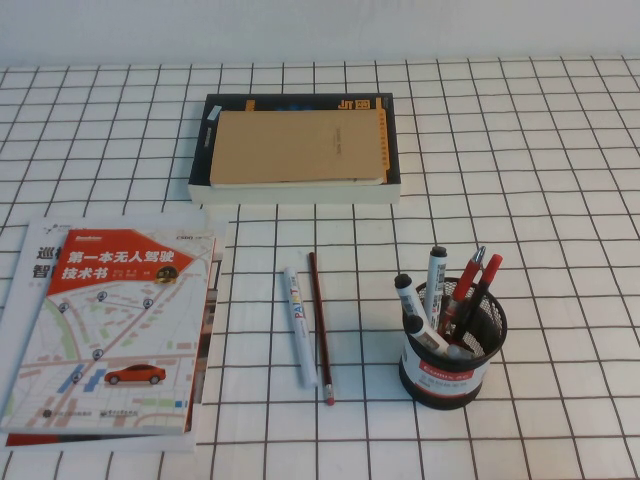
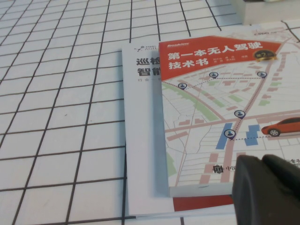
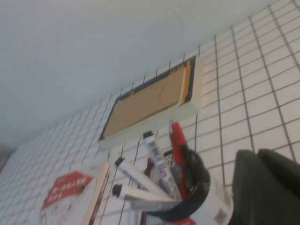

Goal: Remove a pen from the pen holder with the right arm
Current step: 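Take a marker out of the pen holder and lay it on the table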

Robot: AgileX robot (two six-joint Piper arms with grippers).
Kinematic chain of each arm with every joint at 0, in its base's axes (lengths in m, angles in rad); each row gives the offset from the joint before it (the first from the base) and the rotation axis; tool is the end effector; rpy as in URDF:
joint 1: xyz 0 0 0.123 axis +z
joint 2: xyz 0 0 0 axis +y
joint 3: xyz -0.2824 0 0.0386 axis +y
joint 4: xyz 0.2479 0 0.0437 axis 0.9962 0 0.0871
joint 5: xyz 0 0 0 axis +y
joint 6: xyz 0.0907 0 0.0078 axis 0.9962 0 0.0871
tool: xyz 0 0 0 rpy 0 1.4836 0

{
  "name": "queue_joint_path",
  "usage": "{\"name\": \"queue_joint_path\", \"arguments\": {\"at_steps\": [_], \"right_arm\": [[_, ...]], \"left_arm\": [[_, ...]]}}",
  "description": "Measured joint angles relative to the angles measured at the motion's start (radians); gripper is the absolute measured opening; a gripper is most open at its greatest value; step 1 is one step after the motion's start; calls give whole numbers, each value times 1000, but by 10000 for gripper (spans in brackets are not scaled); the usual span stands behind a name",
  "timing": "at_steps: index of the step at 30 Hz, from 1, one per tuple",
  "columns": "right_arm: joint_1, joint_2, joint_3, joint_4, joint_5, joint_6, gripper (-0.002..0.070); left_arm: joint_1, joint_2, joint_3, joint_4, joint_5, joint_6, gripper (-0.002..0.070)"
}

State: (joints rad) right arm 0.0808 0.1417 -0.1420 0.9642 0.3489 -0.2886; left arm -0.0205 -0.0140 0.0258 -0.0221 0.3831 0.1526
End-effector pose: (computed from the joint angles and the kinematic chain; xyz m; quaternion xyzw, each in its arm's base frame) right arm 0.0582 0.0305 0.2346 0.1158 0.7366 0.3330 0.5772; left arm 0.0522 -0.0018 0.1707 0.0640 0.8045 0.0296 0.5897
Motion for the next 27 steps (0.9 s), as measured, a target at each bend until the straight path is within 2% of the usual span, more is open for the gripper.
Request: {"name": "queue_joint_path", "arguments": {"at_steps": [7, 11, 20, 27], "right_arm": [[0, 348, -252, -153, 278, 0, -16], [0, 531, -360, -247, 355, 0, -16], [2, 810, -475, -292, 396, -55, -16], [163, 973, -567, -305, 323, -67, -16]], "left_arm": [[0, 0, 0, 0, 0, 0, -4], [0, 0, 0, 0, 0, 0, -4], [0, 0, 0, 0, 0, 0, -4], [0, 0, 0, 0, 0, 0, -4]]}}
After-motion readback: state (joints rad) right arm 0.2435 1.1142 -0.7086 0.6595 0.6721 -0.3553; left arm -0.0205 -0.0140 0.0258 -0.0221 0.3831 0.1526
